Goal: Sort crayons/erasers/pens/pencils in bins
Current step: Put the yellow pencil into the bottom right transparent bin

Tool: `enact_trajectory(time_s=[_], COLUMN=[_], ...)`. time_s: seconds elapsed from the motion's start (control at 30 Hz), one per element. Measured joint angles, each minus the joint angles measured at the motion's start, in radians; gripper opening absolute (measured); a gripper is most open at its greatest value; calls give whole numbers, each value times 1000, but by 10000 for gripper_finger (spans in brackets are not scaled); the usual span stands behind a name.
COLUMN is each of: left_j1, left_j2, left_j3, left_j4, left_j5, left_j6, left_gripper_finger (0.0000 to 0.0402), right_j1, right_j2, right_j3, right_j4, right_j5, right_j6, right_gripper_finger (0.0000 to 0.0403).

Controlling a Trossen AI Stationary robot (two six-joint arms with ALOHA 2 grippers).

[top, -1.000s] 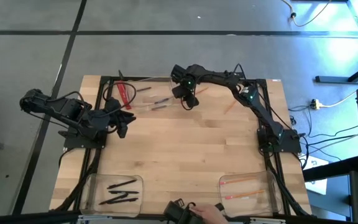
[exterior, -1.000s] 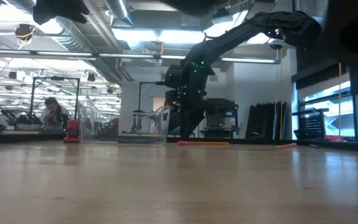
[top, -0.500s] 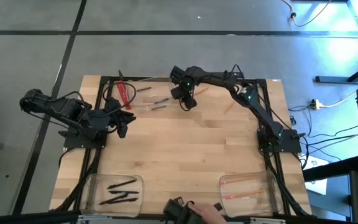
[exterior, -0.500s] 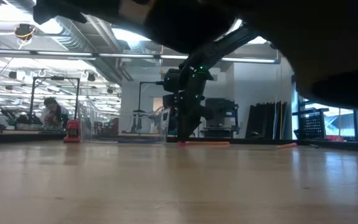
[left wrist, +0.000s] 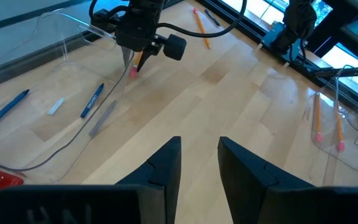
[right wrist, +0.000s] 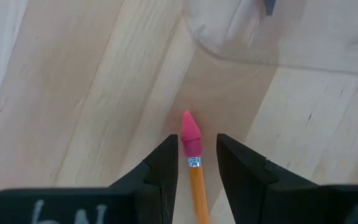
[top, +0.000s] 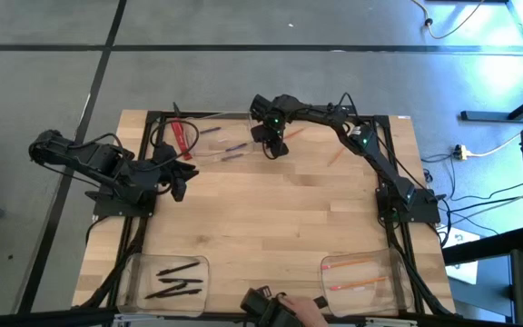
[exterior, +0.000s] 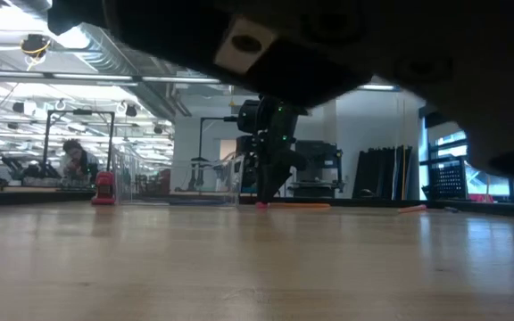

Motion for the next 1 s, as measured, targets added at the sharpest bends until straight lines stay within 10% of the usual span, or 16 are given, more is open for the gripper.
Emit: enact_trajectory(time_s=[1.0], left_j1=[0], left_j2=[0], left_j3=[0], left_j4=[0], left_j5=[0], left_j6=[0], left_gripper_finger=[97], right_j1=[-1], right_j2=[8], right_j3=[1], right_j4=[-18], right_j5=[3], right_j6=[72], right_gripper_finger=[90])
